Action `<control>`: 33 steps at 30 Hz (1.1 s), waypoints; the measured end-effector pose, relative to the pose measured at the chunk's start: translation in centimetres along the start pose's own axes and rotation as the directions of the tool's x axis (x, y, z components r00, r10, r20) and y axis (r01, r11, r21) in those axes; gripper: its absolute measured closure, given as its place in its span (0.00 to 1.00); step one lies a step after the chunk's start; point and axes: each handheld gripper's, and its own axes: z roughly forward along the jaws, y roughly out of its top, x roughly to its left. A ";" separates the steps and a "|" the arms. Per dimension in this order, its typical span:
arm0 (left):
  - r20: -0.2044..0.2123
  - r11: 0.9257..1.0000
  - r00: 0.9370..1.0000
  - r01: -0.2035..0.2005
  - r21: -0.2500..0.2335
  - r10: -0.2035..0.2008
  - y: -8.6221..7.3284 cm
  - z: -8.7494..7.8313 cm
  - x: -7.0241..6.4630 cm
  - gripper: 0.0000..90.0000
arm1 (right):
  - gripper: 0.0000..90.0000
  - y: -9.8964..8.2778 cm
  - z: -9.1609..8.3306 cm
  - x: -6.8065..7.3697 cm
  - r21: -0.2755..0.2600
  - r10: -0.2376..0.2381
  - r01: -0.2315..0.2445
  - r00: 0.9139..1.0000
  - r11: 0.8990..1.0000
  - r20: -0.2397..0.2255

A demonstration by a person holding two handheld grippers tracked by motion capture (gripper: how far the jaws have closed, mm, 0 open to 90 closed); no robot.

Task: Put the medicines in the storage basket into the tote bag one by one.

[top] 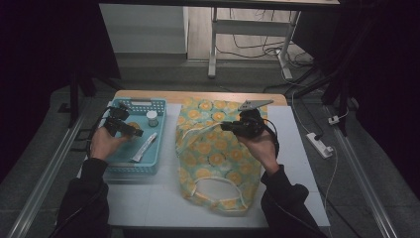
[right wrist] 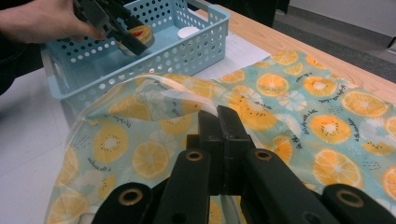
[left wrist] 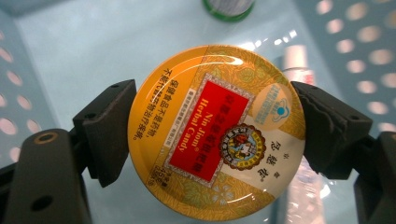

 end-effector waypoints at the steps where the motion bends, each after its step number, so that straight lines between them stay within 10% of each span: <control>1: 0.004 1.000 1.000 -0.010 -0.007 0.010 0.0 -0.3 -0.2 0.22 | 1.00 0.0 0.0 0.0 0.000 0.000 0.000 1.000 1.000 0.001; 33: 0.137 0.982 0.980 -0.123 -0.140 0.143 -1.9 -5.3 -4.3 0.22 | 1.00 -0.1 -0.1 0.0 -0.017 -0.006 0.007 1.000 1.000 0.009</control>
